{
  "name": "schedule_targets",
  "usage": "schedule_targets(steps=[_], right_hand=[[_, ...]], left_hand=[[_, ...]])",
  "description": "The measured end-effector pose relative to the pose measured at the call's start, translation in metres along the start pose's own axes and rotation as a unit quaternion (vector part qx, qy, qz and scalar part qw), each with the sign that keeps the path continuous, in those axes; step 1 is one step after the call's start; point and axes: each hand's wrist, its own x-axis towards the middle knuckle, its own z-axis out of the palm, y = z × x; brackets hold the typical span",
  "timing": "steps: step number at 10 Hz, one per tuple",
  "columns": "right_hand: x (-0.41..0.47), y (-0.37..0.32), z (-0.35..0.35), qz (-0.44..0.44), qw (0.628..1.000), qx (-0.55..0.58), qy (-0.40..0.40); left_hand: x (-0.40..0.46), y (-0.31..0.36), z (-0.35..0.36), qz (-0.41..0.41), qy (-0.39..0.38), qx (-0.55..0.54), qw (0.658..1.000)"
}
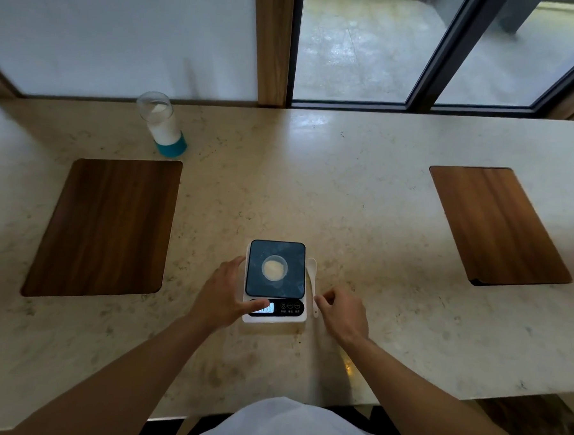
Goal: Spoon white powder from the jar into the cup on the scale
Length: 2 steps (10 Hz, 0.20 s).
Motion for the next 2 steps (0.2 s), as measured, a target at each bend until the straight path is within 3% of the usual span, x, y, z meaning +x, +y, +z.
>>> schedule_targets(steps=[2], right_hand=[[0.018, -0.031, -0.03, -0.055, 0.998, -0.004, -0.005]], left_hand=[[0.027, 0.021, -0.03, -0.034, 0.053, 0.019, 0.998]])
